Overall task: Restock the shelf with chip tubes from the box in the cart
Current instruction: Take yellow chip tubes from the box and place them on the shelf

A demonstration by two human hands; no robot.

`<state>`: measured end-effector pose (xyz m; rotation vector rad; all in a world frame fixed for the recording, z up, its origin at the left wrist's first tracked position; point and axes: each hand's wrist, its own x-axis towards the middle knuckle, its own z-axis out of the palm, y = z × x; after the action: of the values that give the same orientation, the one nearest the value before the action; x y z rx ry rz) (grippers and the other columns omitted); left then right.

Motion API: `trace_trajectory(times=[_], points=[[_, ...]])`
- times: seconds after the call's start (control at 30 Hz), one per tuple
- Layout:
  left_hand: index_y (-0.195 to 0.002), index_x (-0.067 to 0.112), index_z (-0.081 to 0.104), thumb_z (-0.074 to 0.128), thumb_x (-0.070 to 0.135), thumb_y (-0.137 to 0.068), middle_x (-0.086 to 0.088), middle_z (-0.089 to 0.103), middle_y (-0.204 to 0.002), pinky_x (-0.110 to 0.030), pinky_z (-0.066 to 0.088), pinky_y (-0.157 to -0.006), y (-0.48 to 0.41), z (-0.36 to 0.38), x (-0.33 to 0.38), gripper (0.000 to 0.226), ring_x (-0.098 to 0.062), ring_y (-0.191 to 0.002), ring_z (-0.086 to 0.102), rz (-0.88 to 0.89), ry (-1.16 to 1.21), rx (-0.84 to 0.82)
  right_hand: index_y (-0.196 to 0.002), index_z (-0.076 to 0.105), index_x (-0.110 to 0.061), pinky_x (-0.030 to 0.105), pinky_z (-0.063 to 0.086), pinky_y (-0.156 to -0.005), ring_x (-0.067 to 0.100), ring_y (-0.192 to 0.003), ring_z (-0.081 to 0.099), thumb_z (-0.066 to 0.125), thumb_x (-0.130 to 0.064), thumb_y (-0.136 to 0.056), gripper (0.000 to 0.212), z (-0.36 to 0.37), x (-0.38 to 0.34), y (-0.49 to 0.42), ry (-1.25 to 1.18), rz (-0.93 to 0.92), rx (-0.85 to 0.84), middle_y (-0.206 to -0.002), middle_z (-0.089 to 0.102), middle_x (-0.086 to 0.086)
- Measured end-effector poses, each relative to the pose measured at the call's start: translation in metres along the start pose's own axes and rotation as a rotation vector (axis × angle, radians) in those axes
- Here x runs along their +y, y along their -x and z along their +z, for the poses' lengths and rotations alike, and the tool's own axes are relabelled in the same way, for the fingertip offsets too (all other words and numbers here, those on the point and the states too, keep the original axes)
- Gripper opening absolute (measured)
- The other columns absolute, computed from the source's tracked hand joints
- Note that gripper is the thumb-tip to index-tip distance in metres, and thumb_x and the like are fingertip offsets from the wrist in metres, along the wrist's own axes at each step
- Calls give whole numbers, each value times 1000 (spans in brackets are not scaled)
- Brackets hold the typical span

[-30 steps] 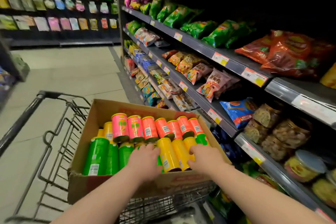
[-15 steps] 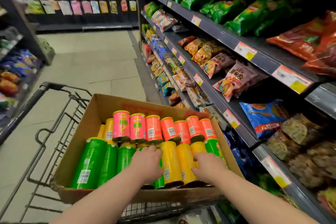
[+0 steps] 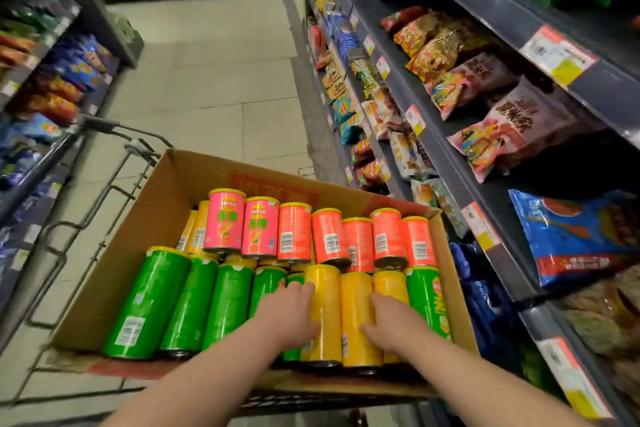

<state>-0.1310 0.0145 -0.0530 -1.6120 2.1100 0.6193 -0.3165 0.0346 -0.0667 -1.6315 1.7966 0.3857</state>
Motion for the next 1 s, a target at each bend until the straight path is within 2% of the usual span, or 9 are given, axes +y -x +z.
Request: trace_trajectory(times=[0.17,0.27,0.37,0.57,0.63,0.77,0.9,1.0], points=[[-149,18,17,59,53,-83,-8,39,-146,-38,41,-103,-13,10,5,85,-26,-128,46,-120,265,-78,-141,31,-16,33,43,-97,28,-125,49,56,-46,-87,66,12,-4,-15,-151,25,-36,-137,47,8],[-146,15,24,64,50,-82,-6,46,-143,-29,39,-101,-22,15,8,83,-23,-127,48,-196,533,-90,-142,29,-13,34,40,-101,30,-127,45,61,-51,-83,77,18,-10,-22,-256,121,-31,-140,38,12],[-142,15,30,71,49,-78,-7,49,-139,-28,40,-99,-30,24,8,83,-23,-124,50,-278,718,-100,-138,37,-14,34,42,-100,31,-124,47,64,-50,-82,72,17,-11,-29,-350,170,-22,-137,38,13],[-143,13,22,77,53,-68,-10,45,-139,-36,42,-100,-31,36,10,101,-27,-125,48,-409,803,-76,-147,21,-20,31,41,-100,26,-127,47,71,-41,-79,86,21,-17,-33,-508,109,-35,-142,44,7],[-143,13,22,77,50,-69,-11,44,-140,-39,42,-102,-30,37,9,99,-28,-125,47,-420,820,-76,-146,21,-14,34,41,-103,28,-129,44,75,-42,-75,94,25,-18,-32,-519,176,-24,-143,41,11],[-144,16,22,77,41,-75,-10,45,-139,-39,41,-102,-27,36,3,91,-28,-125,47,-414,931,-96,-136,37,-13,37,45,-99,27,-121,51,76,-43,-72,81,23,-17,-32,-548,202,-49,-135,48,11],[-147,17,16,73,39,-79,-10,42,-142,-41,39,-102,-19,35,-3,92,-29,-127,46,-417,983,-99,-143,20,-15,36,44,-98,27,-121,51,77,-32,-75,90,26,-23,-28,-692,179,-84,-137,47,10],[-145,20,20,74,42,-76,-9,47,-137,-44,43,-102,-13,33,-7,90,-29,-121,51,-410,1052,-105,-143,18,-15,38,44,-97,27,-122,50,80,-31,-72,96,31,-29,-20,-778,222,-43,-137,45,9]])
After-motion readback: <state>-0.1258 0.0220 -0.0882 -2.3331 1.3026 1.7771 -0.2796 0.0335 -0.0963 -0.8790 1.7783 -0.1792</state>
